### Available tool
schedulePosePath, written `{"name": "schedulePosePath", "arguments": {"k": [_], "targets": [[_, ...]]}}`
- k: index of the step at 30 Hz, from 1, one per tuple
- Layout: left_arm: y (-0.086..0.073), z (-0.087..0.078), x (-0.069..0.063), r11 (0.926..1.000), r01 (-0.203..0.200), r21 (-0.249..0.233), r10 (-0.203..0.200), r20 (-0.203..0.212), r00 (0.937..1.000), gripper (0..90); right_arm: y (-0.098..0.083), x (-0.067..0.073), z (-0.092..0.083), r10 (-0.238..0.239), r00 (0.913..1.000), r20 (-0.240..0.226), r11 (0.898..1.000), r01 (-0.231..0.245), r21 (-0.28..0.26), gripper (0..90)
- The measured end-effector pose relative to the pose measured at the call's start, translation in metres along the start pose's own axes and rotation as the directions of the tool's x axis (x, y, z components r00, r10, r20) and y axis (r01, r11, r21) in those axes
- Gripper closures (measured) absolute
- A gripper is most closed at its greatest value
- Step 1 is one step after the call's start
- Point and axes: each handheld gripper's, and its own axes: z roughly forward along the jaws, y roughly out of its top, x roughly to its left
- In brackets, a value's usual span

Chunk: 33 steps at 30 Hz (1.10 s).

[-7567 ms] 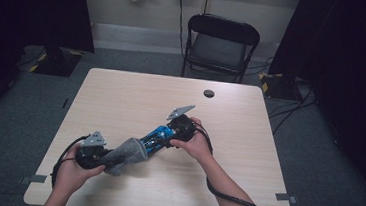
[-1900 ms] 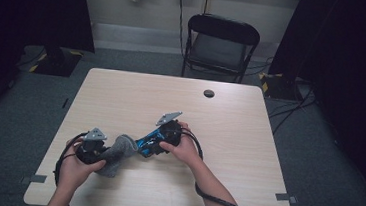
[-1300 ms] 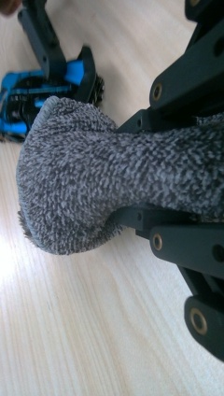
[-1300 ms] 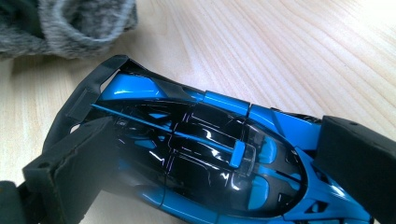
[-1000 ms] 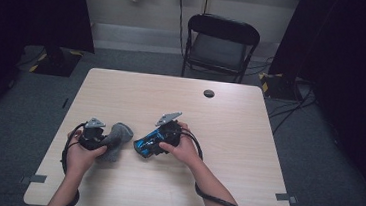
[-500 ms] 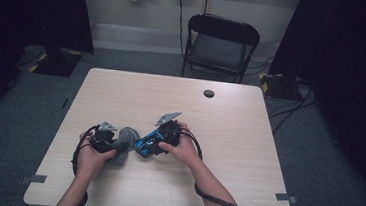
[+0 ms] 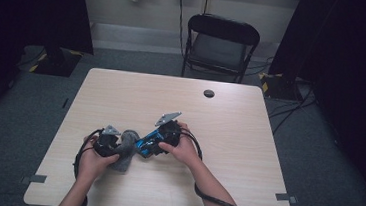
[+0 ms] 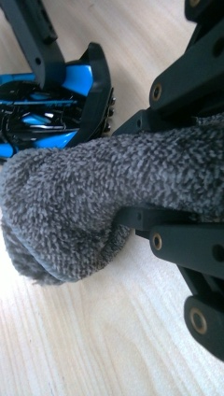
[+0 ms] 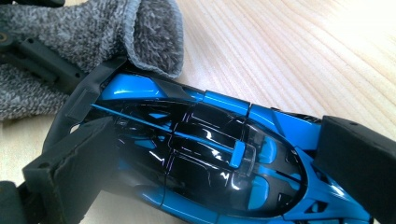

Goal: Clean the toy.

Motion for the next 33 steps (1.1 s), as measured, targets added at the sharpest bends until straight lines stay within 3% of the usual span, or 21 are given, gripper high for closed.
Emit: {"name": "schedulePosePath", "arguments": {"k": [9, 33], "targets": [[-0.004, -0.003, -0.009, 0.9999, 0.009, 0.009, -0.009, 0.02, 0.9998, 66.1, 0.0, 0.0, 0.0, 0.0, 1.0, 0.0, 1.0, 0.0, 0.001, 0.0], [-0.014, -0.008, -0.035, 0.998, -0.045, 0.044, 0.041, 0.093, 0.9948, 66.2, 0.001, 0.0, 0.0, -0.001, 1.0, 0.003, 1.0, 0.001, 0.005, 0.0]]}}
